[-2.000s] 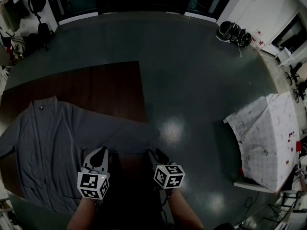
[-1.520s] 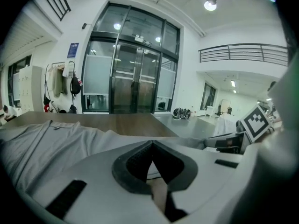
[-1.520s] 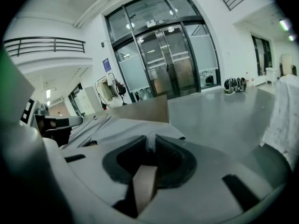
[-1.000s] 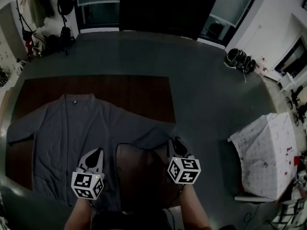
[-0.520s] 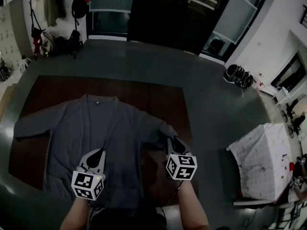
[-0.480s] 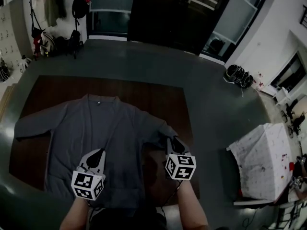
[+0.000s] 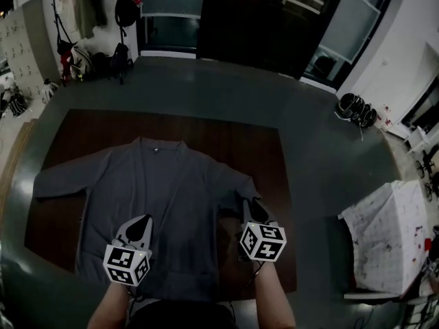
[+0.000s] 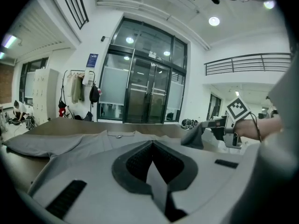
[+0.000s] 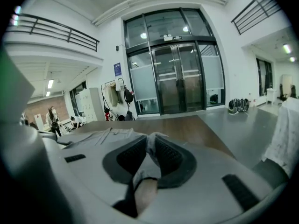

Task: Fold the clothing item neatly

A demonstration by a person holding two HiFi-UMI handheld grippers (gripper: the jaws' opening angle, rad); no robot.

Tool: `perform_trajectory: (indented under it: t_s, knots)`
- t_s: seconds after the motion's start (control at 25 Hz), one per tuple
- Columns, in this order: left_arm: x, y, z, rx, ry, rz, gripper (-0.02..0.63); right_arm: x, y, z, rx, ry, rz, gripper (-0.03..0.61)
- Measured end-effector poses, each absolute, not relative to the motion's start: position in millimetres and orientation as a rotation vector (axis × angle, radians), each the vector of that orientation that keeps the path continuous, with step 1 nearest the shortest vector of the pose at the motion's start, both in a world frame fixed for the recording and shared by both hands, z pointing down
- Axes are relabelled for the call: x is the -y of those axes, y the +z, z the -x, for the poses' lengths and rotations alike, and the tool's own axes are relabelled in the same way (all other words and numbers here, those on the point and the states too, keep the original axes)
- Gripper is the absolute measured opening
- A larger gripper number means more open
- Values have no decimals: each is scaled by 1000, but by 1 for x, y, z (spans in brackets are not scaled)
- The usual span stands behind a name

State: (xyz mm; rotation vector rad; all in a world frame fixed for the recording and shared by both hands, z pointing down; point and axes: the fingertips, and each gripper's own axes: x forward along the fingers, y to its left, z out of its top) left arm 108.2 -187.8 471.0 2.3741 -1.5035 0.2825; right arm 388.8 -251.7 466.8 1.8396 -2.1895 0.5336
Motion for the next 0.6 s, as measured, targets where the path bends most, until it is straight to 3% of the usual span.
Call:
perform_trajectory:
  t_s: [0.32,0.6]
  knots:
    - [207,427,-67,1648,287,-2354,8,289,415,-342,2346,465,-1777,49]
    - [214,428,8,1666,248,-2343,8,302,403,-256,2363,396,-1747,48]
